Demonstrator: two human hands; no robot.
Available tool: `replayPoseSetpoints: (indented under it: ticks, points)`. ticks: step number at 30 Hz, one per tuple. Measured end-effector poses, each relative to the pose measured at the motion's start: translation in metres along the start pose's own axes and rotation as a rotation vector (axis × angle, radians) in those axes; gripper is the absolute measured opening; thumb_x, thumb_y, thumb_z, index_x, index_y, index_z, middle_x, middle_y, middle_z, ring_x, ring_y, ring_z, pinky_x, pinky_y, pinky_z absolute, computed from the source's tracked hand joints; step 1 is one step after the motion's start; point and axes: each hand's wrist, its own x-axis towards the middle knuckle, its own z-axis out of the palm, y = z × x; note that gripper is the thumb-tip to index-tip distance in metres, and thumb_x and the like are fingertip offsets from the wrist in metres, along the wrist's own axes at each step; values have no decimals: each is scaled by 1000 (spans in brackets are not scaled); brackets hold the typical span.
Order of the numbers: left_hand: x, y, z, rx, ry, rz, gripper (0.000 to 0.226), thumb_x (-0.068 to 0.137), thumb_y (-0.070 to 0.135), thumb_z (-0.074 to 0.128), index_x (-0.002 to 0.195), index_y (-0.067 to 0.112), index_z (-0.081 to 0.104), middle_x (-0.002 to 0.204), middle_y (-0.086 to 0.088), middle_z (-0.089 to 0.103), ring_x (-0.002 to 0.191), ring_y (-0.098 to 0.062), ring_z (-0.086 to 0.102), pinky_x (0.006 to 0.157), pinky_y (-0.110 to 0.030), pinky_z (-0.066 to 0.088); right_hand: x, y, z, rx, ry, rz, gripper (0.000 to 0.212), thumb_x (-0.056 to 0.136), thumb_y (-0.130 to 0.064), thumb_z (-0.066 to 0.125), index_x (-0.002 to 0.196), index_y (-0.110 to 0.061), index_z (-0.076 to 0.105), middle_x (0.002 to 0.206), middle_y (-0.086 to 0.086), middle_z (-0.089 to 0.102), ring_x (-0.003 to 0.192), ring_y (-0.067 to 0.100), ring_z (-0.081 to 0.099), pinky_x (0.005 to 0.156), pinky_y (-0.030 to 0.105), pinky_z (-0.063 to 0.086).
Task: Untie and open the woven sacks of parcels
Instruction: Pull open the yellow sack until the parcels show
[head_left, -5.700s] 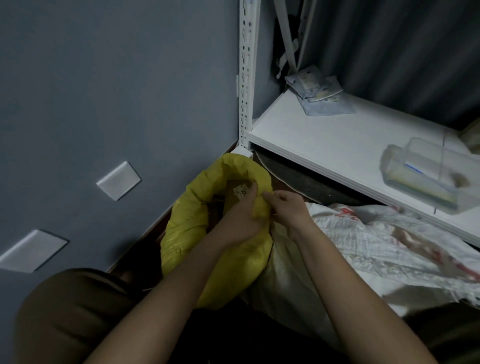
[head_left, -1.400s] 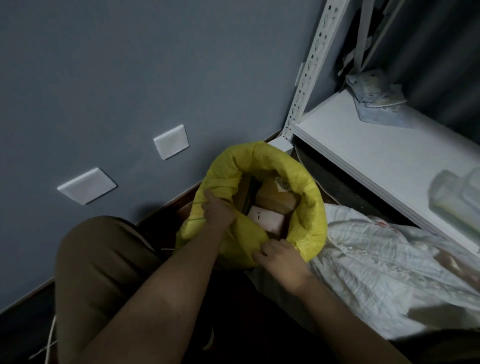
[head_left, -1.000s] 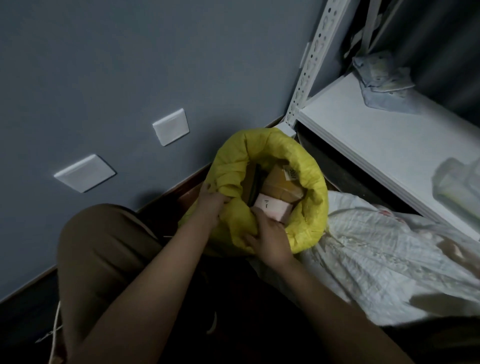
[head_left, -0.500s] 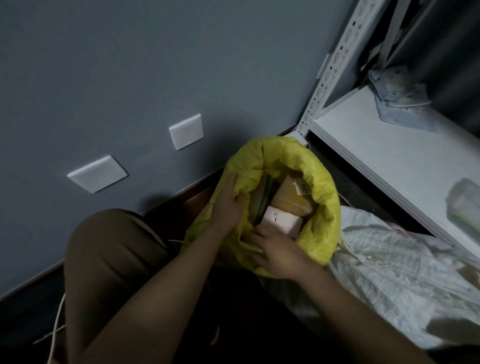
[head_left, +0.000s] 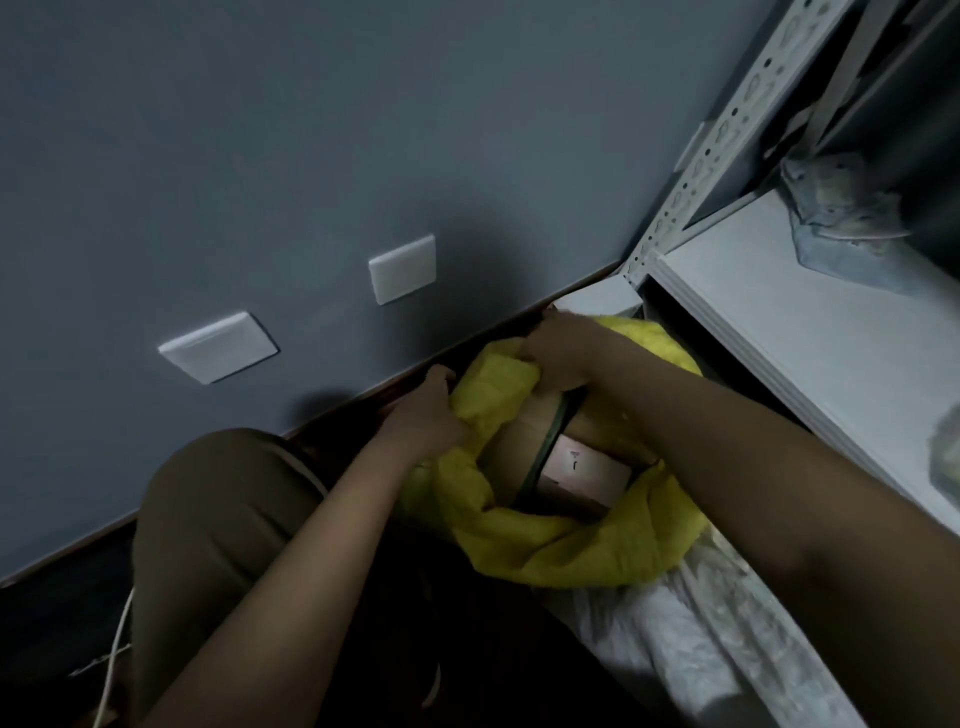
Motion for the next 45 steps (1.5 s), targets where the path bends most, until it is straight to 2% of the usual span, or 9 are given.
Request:
replayPoseSetpoints:
  ticks: [7, 11, 15, 19, 22, 25, 31, 38, 45]
  points:
    - [36, 21, 57, 365, 304, 141, 81, 87, 35, 61, 147, 16, 10, 145, -17, 30, 131, -34, 33, 105, -49, 33, 7, 8, -4, 768, -168, 129, 61, 75, -34, 76, 126, -18, 46, 122, 1, 52, 101, 20, 52, 79, 30, 44]
    - [70, -2, 23, -322, -66, 234, 28, 86, 26, 67, 110, 22, 52, 104, 3, 60, 106, -23, 58, 78, -24, 47, -26, 35, 5, 794, 17, 112, 81, 73, -39, 79, 141, -30, 35, 126, -5, 47, 112, 15, 47, 95, 30, 39]
    - [94, -10, -15, -350, -317, 111, 80, 51, 52, 82, 121, 25, 55, 116, 1, 64, 106, -17, 61, 96, -37, 50, -37, 38, 52, 675, 417, 32, 56, 86, -43, 65, 138, -28, 48, 120, 2, 64, 110, 21, 58, 100, 40, 42]
    - [102, -2, 8, -37, -79, 199, 105, 54, 69, 73, 141, 29, 29, 135, 3, 45, 123, -19, 44, 102, -40, 41, -19, 36, 55, 1416, 196, 269, 38, 91, -48, 55, 107, -18, 70, 104, 2, 71, 99, 17, 65, 98, 39, 48]
    - [104, 1, 38, -31, 53, 506, 55, 84, 53, 62, 127, 22, 46, 122, 7, 52, 113, -13, 49, 94, -34, 42, -5, 41, 52, 1800, -8, 486, 51, 88, -55, 55, 108, -9, 69, 109, 11, 70, 105, 27, 65, 100, 41, 47]
    - [111, 8, 32, -330, 3, 359, 15, 95, 34, 52, 100, 22, 60, 93, 6, 63, 90, -13, 60, 74, -20, 49, -9, 44, 54, 1465, 111, 493, 67, 86, -66, 48, 131, -17, 53, 134, 1, 54, 120, 20, 51, 107, 39, 39]
    - [128, 23, 21, -327, -202, -106, 63, 83, 66, 52, 108, 9, 65, 106, -10, 66, 89, -20, 63, 71, -27, 50, -29, 30, 95, 1053, 508, 385, 26, 98, -20, 49, 119, -17, 64, 116, 5, 66, 108, 22, 60, 90, 36, 49]
    - [126, 35, 57, 683, 109, 634, 57, 94, 41, 50, 144, 21, 32, 143, -9, 37, 130, -28, 35, 94, -47, 45, 2, 54, 90, 1646, 138, 648, 23, 97, -15, 51, 114, -4, 61, 116, 14, 59, 116, 31, 55, 86, 31, 47]
    - [161, 29, 57, 64, -13, 344, 8, 99, 19, 44, 100, 16, 50, 89, -1, 55, 86, -19, 54, 58, -24, 36, -53, 32, 142, 397, 554, 473, 50, 91, -53, 43, 129, -24, 56, 113, 12, 58, 97, 33, 56, 78, 44, 48]
